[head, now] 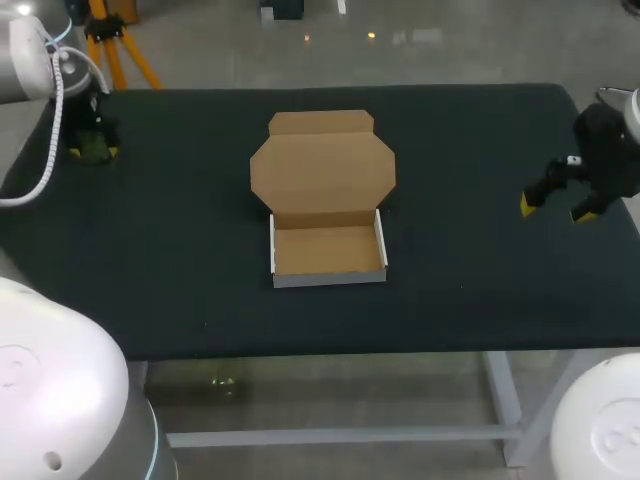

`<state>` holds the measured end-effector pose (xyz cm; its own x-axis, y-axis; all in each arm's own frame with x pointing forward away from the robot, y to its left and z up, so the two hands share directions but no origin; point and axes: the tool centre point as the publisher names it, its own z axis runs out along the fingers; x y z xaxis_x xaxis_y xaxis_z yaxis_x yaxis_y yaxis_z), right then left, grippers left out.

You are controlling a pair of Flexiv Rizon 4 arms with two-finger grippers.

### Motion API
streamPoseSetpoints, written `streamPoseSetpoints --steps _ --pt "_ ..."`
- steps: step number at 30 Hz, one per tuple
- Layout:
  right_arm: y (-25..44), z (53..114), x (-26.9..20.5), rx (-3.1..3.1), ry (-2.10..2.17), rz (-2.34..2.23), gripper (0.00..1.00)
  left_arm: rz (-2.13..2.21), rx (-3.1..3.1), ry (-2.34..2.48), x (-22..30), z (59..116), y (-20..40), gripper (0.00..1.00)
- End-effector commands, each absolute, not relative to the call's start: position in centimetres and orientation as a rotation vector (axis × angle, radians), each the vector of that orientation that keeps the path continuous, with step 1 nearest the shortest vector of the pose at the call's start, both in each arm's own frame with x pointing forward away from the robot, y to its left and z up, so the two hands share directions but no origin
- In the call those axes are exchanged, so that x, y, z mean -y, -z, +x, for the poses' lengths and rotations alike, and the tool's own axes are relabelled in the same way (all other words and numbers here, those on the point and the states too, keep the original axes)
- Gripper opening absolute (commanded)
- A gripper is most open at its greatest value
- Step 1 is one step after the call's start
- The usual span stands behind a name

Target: Assemble the packaging by folding the flat box into shape, placing the metal phone stand inside, and closing the box properly

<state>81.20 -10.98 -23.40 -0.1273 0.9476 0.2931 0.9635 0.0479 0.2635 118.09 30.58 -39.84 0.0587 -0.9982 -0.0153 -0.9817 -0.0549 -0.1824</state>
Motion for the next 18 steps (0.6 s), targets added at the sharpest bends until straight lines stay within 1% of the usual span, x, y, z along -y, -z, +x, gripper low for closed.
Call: streamPoseSetpoints --steps 1,18 --pt "23.2 81.1 11.0 2.245 0.615 -2.047 1.00 -2.169 -2.027 0.173 -30.0 117.1 39.0 0.00" --pt "23.2 81.1 11.0 2.245 0.615 -2.047 1.00 -2.209 -1.955 0.263 -27.6 111.5 32.8 0.00"
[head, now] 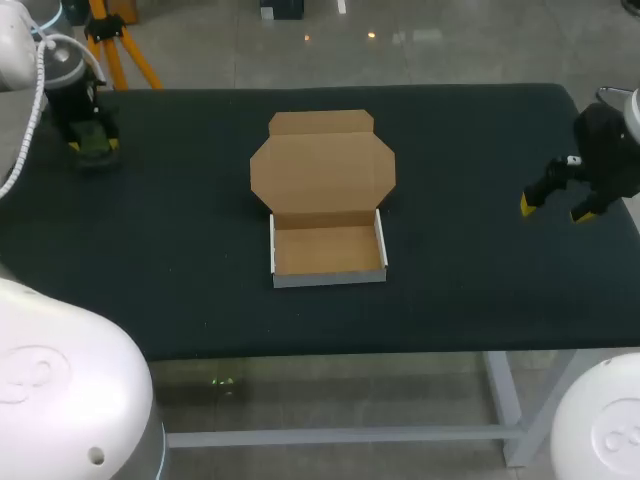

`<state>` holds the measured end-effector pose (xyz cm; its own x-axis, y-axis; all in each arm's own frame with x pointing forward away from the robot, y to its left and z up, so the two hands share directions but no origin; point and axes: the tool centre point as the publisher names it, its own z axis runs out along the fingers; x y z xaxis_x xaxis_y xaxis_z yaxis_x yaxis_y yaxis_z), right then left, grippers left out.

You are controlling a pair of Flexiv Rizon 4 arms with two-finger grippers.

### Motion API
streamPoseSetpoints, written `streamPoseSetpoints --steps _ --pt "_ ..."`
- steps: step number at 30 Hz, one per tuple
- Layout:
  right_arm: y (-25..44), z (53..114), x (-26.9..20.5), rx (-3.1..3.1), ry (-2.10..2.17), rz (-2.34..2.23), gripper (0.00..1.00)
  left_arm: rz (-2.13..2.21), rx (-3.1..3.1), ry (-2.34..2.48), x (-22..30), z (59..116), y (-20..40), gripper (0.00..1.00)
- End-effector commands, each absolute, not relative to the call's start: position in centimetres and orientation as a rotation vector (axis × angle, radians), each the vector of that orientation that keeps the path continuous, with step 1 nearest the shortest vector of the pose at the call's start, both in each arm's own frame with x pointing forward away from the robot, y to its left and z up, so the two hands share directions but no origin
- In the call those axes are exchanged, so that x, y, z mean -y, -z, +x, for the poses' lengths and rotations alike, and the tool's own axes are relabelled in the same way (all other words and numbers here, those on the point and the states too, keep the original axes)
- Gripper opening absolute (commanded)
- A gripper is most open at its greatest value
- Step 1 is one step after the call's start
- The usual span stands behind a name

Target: Assemble the packaging by folding the flat box into shape, placing the metal phone stand inside, and closing the box properly

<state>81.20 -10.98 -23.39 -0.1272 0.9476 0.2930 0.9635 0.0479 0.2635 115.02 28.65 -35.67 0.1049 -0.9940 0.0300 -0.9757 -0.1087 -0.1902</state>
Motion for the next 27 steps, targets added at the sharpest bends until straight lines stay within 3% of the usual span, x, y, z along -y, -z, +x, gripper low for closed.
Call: streamPoseSetpoints --steps 1,11,27 --pt "23.2 81.1 11.0 2.245 0.615 -2.047 1.00 -2.218 -1.934 0.253 -27.4 111.1 32.4 0.00" --pt "23.2 81.1 11.0 2.245 0.615 -2.047 1.00 -2.222 -1.906 0.243 -24.2 105.9 29.0 0.00" --pt "24.2 84.3 8.7 2.734 1.023 -1.145 1.00 -2.166 -1.997 0.281 -19.7 100.6 26.4 0.00"
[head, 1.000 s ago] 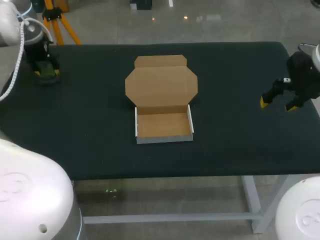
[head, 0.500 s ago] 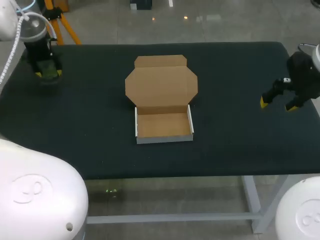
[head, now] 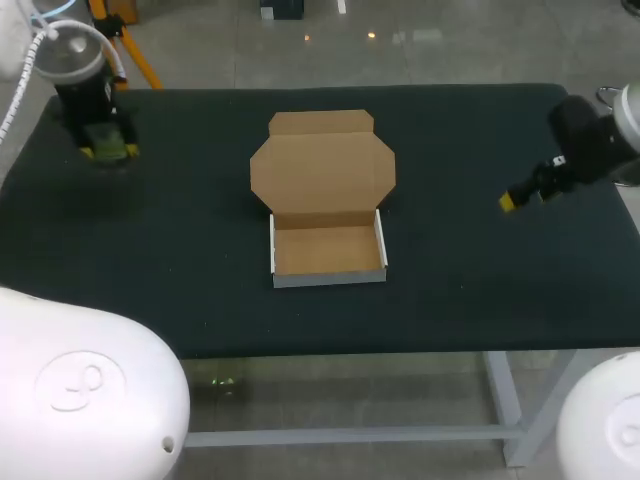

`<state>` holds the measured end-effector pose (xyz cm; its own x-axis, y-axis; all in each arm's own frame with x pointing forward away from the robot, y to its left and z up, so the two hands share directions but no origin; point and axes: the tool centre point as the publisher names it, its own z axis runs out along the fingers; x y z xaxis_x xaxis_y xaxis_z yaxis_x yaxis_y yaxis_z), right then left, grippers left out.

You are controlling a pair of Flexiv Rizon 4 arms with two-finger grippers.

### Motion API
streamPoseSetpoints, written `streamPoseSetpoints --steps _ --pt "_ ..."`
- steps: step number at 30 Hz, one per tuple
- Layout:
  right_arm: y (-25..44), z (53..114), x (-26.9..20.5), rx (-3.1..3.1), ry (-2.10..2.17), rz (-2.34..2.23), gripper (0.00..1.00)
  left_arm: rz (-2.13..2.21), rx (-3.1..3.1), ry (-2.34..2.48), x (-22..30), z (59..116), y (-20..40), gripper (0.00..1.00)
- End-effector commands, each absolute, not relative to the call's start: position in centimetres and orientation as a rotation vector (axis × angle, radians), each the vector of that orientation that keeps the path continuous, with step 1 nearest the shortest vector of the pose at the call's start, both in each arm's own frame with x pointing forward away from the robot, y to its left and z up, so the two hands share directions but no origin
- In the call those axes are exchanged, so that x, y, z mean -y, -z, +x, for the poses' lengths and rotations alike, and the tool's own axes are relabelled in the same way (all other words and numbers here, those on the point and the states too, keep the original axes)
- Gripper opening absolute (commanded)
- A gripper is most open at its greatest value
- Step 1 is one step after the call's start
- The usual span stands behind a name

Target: Assemble the packaging by folding the flat box into shape, placing the metal phone stand inside, and closing the box properly

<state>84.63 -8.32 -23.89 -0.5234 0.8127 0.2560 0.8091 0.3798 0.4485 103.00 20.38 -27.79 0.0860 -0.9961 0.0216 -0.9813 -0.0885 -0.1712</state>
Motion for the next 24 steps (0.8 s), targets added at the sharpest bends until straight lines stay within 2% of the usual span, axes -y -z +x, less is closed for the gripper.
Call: streamPoseSetpoints --steps 1,12,24 --pt "24.2 84.3 8.6 -2.762 -1.041 1.100 1.00 -2.163 -2.004 0.282 -19.4 100.3 26.3 0.00" --pt "25.3 83.2 7.3 -2.874 -1.085 0.720 1.00 -2.119 -2.043 0.275 -16.5 97.6 25.5 0.00" --pt "25.3 83.2 7.3 -2.874 -1.085 0.720 1.00 -2.078 -2.060 0.280 -13.6 95.0 24.2 0.00"
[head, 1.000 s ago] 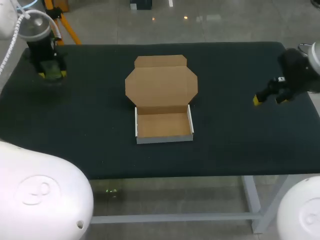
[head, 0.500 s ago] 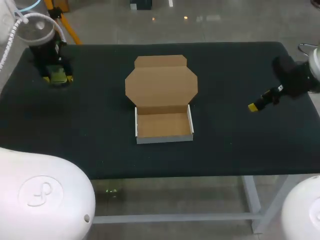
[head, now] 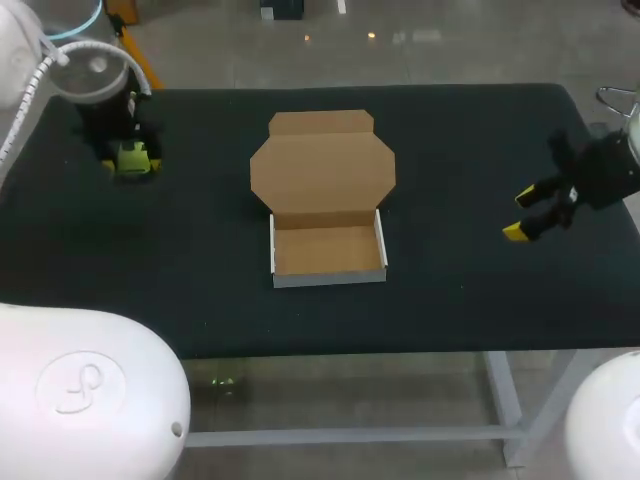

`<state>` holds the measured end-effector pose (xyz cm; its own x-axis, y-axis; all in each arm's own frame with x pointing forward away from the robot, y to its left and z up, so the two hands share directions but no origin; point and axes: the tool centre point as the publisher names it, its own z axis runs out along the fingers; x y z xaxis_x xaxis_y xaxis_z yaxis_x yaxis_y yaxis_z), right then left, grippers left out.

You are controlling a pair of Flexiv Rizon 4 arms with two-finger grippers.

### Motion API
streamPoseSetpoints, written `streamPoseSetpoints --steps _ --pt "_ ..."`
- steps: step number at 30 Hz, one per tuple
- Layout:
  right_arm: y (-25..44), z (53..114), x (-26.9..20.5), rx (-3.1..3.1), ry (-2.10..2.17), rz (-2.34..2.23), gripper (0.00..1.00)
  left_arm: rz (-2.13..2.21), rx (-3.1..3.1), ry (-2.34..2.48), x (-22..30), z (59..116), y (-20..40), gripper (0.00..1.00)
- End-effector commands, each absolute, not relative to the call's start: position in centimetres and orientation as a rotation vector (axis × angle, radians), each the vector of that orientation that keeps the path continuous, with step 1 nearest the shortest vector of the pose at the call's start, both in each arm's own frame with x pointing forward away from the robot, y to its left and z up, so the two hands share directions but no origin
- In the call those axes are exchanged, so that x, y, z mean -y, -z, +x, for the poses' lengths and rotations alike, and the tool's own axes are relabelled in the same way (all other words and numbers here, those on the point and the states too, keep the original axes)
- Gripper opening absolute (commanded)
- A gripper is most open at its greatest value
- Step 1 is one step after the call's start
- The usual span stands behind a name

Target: Assemble the packaging by folding the flat box into shape, placing the metal phone stand inside, and closing the box properly

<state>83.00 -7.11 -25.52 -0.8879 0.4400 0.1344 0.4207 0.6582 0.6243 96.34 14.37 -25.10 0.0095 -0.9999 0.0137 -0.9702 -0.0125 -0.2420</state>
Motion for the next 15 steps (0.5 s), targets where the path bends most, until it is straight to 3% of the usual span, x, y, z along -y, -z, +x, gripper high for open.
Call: streamPoseSetpoints --steps 1,15 --pt "25.3 83.2 7.3 -2.874 -1.085 0.720 1.00 -2.071 -2.063 0.275 -13.2 94.7 24.1 0.00" --pt "28.1 83.4 6.0 -2.948 -0.889 0.499 1.00 -2.024 -2.111 0.261 -10.6 92.3 23.3 0.00"
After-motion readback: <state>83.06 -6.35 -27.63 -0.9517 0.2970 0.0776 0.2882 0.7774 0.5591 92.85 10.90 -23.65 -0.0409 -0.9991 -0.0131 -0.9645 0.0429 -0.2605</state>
